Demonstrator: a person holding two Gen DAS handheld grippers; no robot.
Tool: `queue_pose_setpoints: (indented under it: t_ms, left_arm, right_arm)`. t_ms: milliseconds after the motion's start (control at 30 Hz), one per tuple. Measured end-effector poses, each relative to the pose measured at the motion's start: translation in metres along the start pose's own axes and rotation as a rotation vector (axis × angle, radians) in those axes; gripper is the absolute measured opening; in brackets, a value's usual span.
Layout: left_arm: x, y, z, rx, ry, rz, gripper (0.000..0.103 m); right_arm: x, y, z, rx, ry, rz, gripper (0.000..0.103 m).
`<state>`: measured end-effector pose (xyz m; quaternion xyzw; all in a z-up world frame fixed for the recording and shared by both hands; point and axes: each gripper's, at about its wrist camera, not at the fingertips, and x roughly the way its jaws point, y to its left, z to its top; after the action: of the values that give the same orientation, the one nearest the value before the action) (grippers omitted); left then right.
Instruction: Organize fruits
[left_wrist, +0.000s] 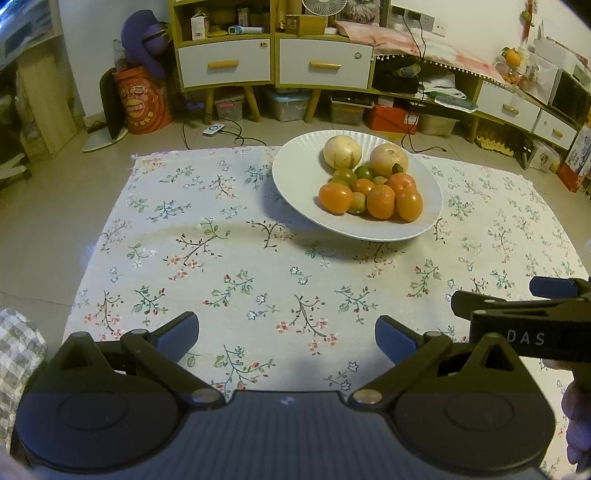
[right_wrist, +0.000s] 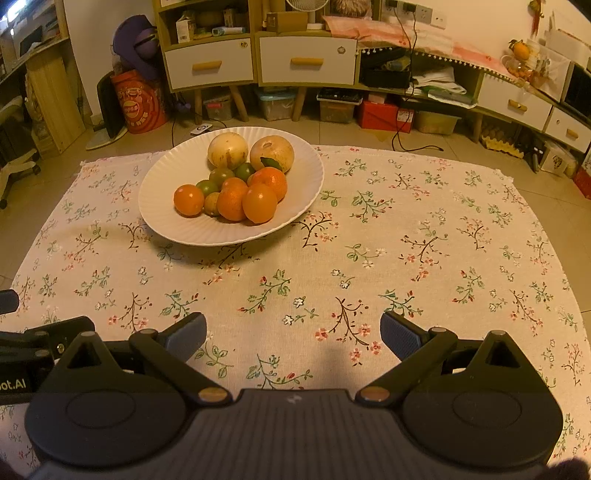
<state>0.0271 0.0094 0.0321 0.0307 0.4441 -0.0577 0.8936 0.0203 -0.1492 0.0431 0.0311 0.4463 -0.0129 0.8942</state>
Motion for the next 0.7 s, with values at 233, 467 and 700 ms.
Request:
queue_pose_setpoints:
  t_ms: [233, 467, 700]
  left_arm:
    - [0.0011, -0.0008, -0.0004, 0.003, 0.007, -0.002, 0.092]
    - [0.0016, -0.0016, -0.0015, 0.002, 0.013, -0.004, 0.092]
    - [0.0018, -0.0024, -0.0021, 0.006, 0.015, -0.007, 0.092]
  right_arm:
    - [0.0004, 0.0003, -0.0005, 0.000, 0.001, 0.000, 0.100]
    - [0.0004, 0.0004, -0.0006, -0.001, 0.002, 0.000, 0.100]
    - [0.0011, 0.0004, -0.0012, -0.001, 0.003, 0.000, 0.100]
